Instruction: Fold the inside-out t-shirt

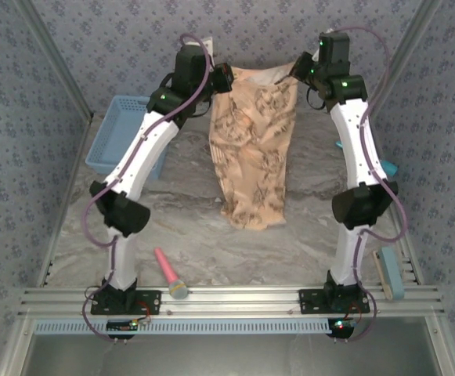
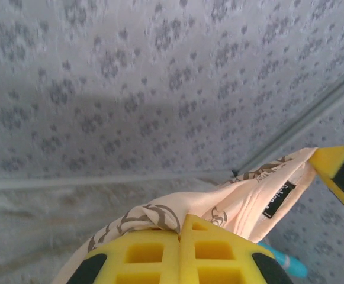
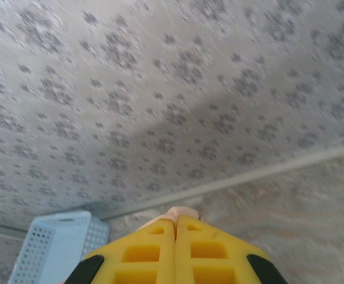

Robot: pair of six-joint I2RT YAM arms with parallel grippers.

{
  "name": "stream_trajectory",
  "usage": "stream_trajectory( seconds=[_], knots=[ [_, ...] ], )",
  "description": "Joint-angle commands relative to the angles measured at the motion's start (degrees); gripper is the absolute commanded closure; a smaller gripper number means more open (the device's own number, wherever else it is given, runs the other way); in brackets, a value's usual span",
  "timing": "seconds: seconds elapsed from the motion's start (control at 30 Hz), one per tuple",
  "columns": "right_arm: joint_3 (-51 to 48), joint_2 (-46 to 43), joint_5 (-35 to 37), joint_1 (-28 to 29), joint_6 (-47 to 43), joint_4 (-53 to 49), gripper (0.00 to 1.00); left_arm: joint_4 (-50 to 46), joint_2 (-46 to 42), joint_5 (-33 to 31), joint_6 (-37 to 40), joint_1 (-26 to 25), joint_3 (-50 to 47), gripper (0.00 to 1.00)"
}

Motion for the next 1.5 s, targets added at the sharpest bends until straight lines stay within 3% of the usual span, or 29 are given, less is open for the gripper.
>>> stream_trajectory(
  seconds=[0.0, 0.07, 0.13, 0.3, 0.4, 0.53, 0.67, 0.77, 0.83, 0.87, 0.9, 1.0, 1.1, 1.23, 1.47],
  knots=[
    [18.4, 3.4, -4.8, -0.6, -1.9, -1.8, 1.0, -2.7, 2.1, -1.3, 8.1, -0.7, 17.1, 1.0],
    [24.4, 4.9, -6.3, -0.7, -1.1, -2.6, 1.0, -2.4, 2.9, -1.7, 9.1, -0.7, 20.8, 1.0],
    [23.4, 2.5, -6.8, -0.7, -1.1, -2.3, 1.0, -2.2, 1.1, -1.5, 8.8, -0.9, 19.9, 1.0],
    [2.1, -11.6, -4.3, 2.0, -4.7, -0.3, 1.0, -5.6, -6.4, -2.2, 9.5, -2.7, 9.5, 1.0],
    [-19.8, -23.4, -1.4, 5.0, -6.5, 5.1, 1.0, -1.2, -15.5, -3.3, 9.4, -4.8, -10.0, 1.0],
    [-50.6, -38.6, 0.6, 8.7, -5.1, 12.4, 1.0, 16.2, -31.5, -5.6, 3.4, -7.7, -49.2, 1.0],
    [-80.8, -52.4, 1.7, 14.9, -2.8, 15.1, 1.0, 26.1, -42.6, -5.9, -5.9, -11.5, -81.3, 0.72],
    [-99.4, -60.8, 2.6, 20.4, 1.9, 15.4, 0.98, 31.9, -46.8, -2.9, -13.6, -15.6, -98.1, 0.47],
    [-107.9, -64.8, 3.8, 22.9, 4.6, 13.1, 0.65, 32.9, -48.4, -0.7, -16.1, -17.2, -104.6, 0.36],
    [-111.0, -66.4, 4.4, 23.3, 7.2, 11.2, 0.52, 31.6, -49.1, 0.2, -16.6, -17.3, -106.0, 0.32],
    [-112.4, -67.9, 4.6, 23.3, 7.7, 9.5, 0.47, 29.9, -49.8, 0.9, -16.3, -17.3, -106.4, 0.32],
    [-111.6, -70.1, 3.8, 22.6, 5.6, 7.4, 0.41, 22.1, -50.6, 0.1, -10.8, -17.3, -102.7, 0.31],
    [-105.2, -65.4, 1.6, 21.7, -1.0, 9.0, 0.39, 12.0, -48.1, -4.2, -6.2, -16.5, -94.7, 0.29],
    [-96.2, -51.5, -1.1, 22.0, -6.1, 14.3, 0.4, 9.6, -41.2, -1.8, -2.7, -13.6, -87.1, 0.28],
    [-90.0, -34.5, 7.9, 21.1, -4.7, 24.5, 0.41, 10.4, -23.9, 1.7, -0.9, -9.7, -75.7, 0.14]
  ],
)
